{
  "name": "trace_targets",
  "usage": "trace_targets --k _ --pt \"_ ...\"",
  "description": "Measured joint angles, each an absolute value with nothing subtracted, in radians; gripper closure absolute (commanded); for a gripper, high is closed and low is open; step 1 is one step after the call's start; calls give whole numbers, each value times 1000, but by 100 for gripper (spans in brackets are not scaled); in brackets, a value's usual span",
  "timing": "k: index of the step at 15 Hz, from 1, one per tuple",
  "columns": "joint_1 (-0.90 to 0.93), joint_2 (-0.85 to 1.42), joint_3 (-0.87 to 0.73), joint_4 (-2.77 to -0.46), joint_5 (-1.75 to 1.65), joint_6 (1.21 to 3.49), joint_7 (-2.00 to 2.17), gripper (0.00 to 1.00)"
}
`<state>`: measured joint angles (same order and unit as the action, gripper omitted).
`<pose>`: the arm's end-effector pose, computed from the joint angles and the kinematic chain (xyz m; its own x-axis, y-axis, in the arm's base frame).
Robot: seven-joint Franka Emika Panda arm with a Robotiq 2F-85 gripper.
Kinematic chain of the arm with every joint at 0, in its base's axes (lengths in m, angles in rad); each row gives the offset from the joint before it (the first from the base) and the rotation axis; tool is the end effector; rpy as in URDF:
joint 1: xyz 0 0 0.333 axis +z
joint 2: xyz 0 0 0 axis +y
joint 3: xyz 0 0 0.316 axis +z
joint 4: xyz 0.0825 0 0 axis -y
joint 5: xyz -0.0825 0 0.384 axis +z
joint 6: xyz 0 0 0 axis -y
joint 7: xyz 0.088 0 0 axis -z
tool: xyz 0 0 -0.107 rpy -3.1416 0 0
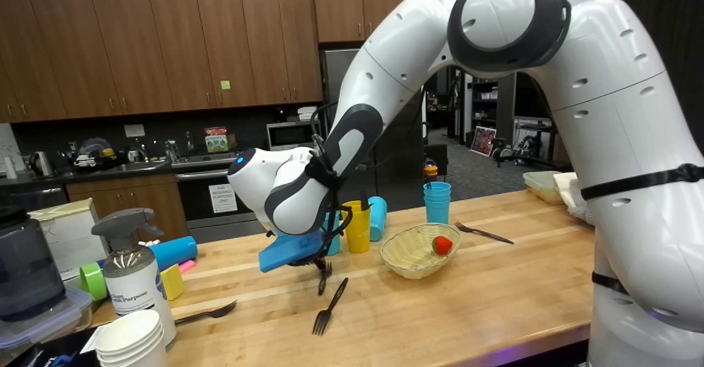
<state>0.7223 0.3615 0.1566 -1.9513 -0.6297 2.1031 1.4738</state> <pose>0.4054 0.4402 0.2854 0.9201 -0.1457 0.3635 -0.2624 -0.9185 0.2959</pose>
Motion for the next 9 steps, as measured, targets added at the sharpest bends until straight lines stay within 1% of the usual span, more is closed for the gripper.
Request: trace_targets --k 6,7,8,9 --pt "722 275 185 -1951 -716 1810 1572 100" --pt "722 258 195 -1951 -724 1766 1580 76" --pt "721 244 206 -1950 -725 1732 1580 74" --pt "717 234 219 -1950 -725 1713 1578 68"
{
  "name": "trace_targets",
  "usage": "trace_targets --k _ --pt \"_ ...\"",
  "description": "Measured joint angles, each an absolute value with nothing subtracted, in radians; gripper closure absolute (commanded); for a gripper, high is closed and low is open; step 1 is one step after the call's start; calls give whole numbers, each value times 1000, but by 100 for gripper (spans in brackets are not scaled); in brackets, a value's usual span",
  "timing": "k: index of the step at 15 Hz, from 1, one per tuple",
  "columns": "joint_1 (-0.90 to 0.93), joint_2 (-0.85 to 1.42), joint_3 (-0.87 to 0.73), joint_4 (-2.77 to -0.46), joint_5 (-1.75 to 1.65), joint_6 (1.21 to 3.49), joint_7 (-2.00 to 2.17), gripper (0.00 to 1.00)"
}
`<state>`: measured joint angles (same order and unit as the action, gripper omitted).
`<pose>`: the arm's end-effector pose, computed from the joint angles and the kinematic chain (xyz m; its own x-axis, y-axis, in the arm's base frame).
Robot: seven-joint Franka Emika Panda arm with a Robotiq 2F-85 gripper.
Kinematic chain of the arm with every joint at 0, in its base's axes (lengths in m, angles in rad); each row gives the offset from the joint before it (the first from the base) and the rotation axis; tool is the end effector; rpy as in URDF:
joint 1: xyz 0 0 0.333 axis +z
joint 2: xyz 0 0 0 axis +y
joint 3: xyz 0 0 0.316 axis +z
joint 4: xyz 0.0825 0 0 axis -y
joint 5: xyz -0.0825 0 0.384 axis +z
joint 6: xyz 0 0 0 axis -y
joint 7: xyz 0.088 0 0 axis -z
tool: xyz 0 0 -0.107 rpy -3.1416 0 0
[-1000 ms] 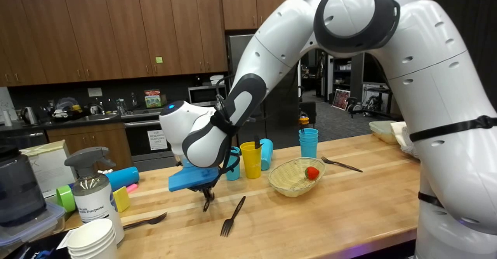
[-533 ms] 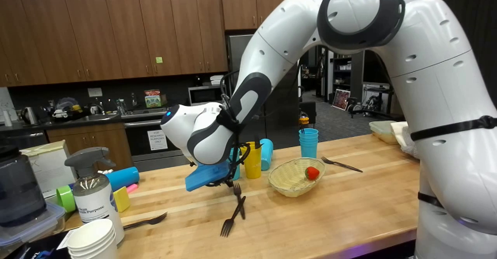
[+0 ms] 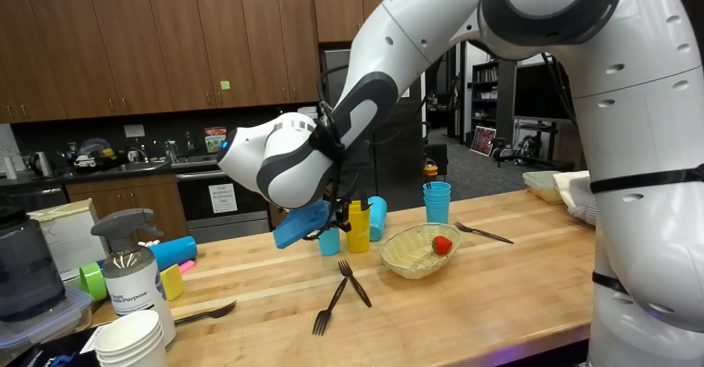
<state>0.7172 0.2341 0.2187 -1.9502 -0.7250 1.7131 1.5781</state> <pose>0.3842 0.4099 0.3514 0.8446 -0.1651 0.5093 -0.4335 -0.7693 0.4694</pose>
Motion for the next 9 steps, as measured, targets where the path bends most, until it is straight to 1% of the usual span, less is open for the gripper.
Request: trace_targets --k 1,2,3,7,9 --pt "713 229 231 -1950 -725 1707 1572 88" --pt "709 229 241 -1950 -725 1706 1572 81" --pt "706 231 246 -1950 -725 1706 1574 49" --pt "695 246 263 -1950 -720 1710 1575 21" --pt "689 265 278 -1952 -695 1727 1574 6"
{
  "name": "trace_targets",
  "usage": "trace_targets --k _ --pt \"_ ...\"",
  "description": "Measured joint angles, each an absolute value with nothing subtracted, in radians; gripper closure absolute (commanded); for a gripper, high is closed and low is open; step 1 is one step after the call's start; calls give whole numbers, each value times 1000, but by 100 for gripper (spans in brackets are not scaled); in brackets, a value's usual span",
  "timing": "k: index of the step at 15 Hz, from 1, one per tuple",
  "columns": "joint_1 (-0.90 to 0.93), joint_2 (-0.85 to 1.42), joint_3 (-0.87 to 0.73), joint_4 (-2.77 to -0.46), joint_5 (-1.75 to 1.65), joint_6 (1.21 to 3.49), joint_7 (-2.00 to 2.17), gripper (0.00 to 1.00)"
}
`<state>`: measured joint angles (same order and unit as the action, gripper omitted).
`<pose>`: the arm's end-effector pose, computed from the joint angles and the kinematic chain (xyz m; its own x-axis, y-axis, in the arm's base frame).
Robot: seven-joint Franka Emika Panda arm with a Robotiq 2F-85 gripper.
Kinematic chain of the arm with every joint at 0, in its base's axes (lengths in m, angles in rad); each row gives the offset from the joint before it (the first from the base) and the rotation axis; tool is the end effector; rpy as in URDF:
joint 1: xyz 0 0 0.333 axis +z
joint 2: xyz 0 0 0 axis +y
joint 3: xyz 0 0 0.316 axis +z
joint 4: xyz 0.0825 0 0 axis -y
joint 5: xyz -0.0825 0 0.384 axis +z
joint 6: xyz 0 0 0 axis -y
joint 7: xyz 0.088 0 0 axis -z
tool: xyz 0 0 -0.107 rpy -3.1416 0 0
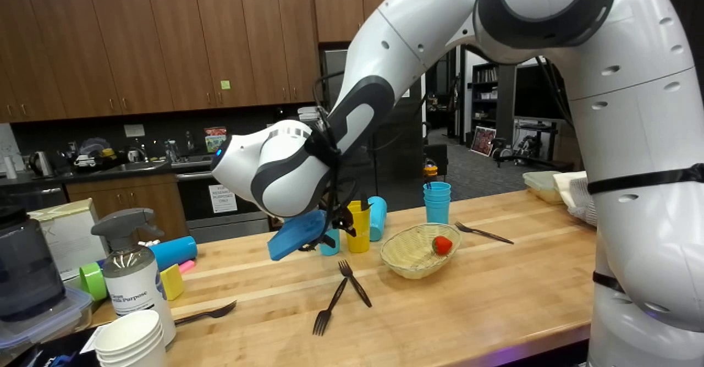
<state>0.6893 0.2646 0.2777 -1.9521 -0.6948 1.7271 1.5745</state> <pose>0.3698 0.4230 0.3336 0.8743 -0.1538 0.4604 -0.3912 -0.7849 0.4806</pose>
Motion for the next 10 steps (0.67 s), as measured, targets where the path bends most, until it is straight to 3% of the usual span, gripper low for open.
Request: trace_targets --k 2,10 --pt "687 293 290 -1957 -657 1769 1574 0" --pt "683 356 296 -1963 -539 1896 1569 0"
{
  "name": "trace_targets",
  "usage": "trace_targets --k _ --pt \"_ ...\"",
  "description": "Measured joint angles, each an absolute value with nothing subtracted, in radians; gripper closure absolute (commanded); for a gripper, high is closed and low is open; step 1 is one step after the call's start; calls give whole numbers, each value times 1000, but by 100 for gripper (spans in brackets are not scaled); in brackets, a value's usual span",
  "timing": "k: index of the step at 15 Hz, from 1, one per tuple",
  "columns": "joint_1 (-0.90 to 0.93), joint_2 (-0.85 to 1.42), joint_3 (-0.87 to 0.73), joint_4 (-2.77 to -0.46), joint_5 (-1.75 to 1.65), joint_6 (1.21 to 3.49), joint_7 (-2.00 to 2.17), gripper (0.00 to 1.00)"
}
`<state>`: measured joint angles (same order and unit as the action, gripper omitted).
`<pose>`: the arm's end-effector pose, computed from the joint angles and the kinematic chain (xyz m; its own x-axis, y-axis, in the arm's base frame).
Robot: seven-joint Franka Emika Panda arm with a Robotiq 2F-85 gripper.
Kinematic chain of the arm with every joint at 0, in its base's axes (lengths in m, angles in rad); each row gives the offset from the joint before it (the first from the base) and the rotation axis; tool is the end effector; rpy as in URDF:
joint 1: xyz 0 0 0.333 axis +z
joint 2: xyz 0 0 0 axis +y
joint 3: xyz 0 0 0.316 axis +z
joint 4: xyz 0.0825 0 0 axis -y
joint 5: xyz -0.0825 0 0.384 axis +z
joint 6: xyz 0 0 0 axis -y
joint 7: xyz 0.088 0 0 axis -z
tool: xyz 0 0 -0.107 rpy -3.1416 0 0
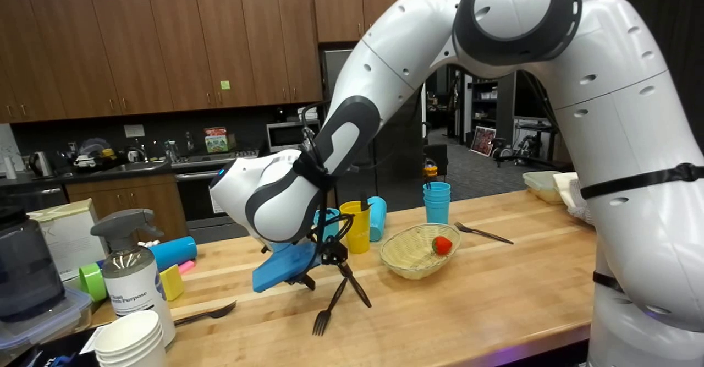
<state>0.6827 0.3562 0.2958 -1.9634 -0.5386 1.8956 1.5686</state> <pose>0.3523 0.4480 0.2778 0.9294 -0.2276 0.2905 -0.3365 -0.8460 0.4137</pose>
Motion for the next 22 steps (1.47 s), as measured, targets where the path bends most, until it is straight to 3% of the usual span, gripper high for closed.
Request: trace_targets --k 22 --pt "600 344 295 -1969 -244 2005 1472 0"
